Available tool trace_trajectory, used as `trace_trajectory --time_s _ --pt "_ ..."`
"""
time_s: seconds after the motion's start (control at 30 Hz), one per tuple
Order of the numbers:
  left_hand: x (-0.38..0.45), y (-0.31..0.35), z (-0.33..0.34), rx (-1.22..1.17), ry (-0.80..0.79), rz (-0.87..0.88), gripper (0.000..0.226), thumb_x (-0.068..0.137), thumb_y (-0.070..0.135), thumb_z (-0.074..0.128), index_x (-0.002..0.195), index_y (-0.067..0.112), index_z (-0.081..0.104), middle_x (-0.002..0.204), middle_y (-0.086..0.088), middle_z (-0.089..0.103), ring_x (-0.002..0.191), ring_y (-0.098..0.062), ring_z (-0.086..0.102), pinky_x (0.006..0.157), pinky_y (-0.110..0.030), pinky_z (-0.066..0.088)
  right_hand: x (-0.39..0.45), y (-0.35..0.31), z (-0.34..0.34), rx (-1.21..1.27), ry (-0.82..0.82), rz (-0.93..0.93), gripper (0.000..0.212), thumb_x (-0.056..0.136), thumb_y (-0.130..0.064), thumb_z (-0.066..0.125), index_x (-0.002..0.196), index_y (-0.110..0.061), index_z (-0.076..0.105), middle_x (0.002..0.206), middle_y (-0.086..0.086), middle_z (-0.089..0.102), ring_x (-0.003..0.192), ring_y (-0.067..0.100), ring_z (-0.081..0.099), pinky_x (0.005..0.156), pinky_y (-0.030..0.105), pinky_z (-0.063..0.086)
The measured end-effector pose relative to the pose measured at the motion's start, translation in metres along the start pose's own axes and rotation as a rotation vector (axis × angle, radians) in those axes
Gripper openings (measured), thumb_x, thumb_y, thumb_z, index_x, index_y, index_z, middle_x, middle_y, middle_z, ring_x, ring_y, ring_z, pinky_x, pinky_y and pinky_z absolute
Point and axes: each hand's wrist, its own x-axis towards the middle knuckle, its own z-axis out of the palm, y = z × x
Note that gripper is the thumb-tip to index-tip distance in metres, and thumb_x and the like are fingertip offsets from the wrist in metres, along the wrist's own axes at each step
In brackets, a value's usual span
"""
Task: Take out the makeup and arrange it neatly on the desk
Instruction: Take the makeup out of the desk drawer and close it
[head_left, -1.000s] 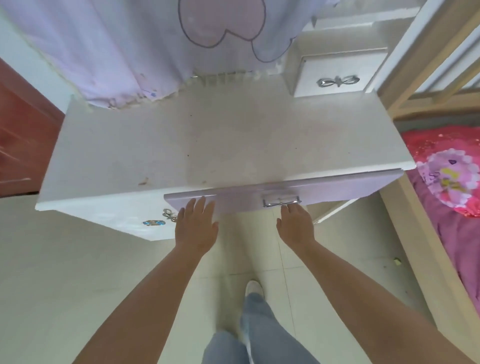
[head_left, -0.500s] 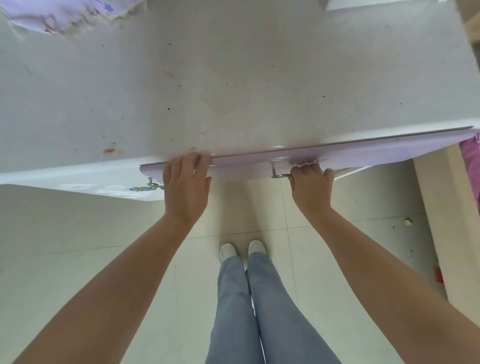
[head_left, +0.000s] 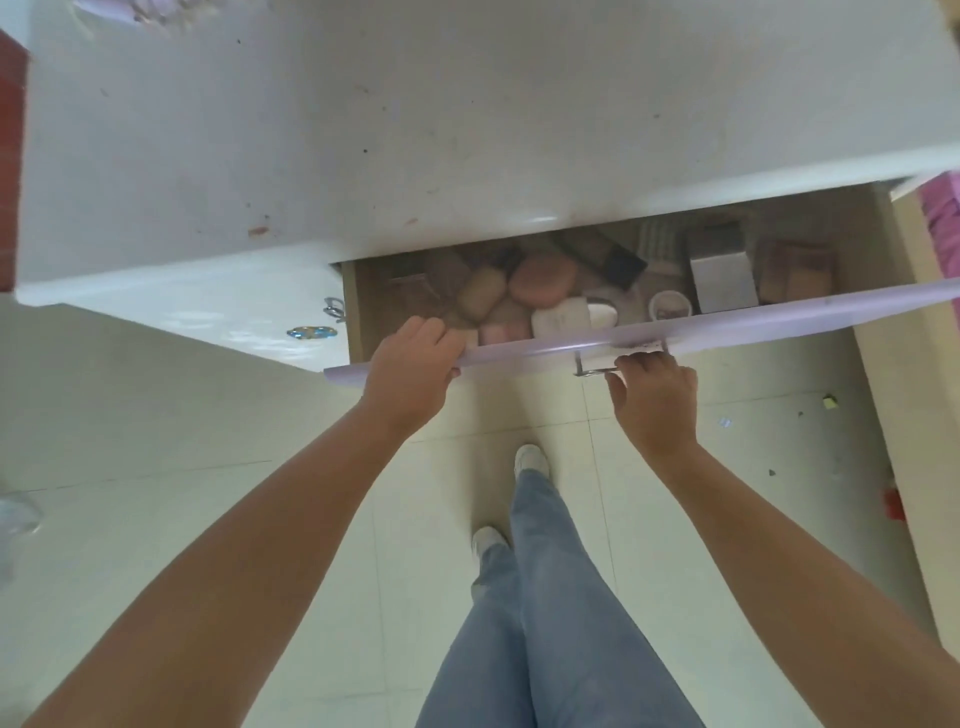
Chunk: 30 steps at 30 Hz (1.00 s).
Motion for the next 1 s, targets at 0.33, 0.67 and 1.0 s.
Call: trace_trajectory --time_s 0.33,0.67,1.0 --pt "-0.015 0.020 0.012 -0.054 -0.034 -0.006 0.045 0.029 0.008 0.091 0.063 0.008 0.063 0.057 -0.004 0.060 0.049 -0.022 0.058 0.041 -0.017 0.042 0.016 -0.001 -0.027 -0.058 -0.001 -0.154 0.035 0.044 -0.013 0.088 0.067 -0.011 0.062 0.062 0.006 0.062 0.060 0.025 0.061 0.066 0.033 0.052" --pt "-0.026 0.025 0.037 -0.068 -0.128 0.004 0.075 0.023 0.005 0.086 0.080 0.014 0.039 0.058 -0.002 0.059 0.047 -0.018 0.055 0.034 -0.016 0.033 0.019 0.009 -0.025 -0.060 -0.175 -0.355 0.038 0.034 -0.011 0.089 0.066 -0.006 0.068 0.052 0.004 0.059 0.044 0.020 0.055 0.045 0.020 0.041" --pt "-0.016 0.023 0.031 -0.033 -0.372 -0.053 0.034 0.074 0.026 0.072 0.101 0.010 0.059 0.102 -0.007 0.060 0.095 -0.023 0.057 0.068 -0.028 0.048 0.027 0.007 -0.026 -0.037 -0.330 -0.361 0.042 0.030 -0.016 0.091 0.061 -0.005 0.064 0.054 0.006 0.060 0.046 0.021 0.057 0.043 0.023 0.045"
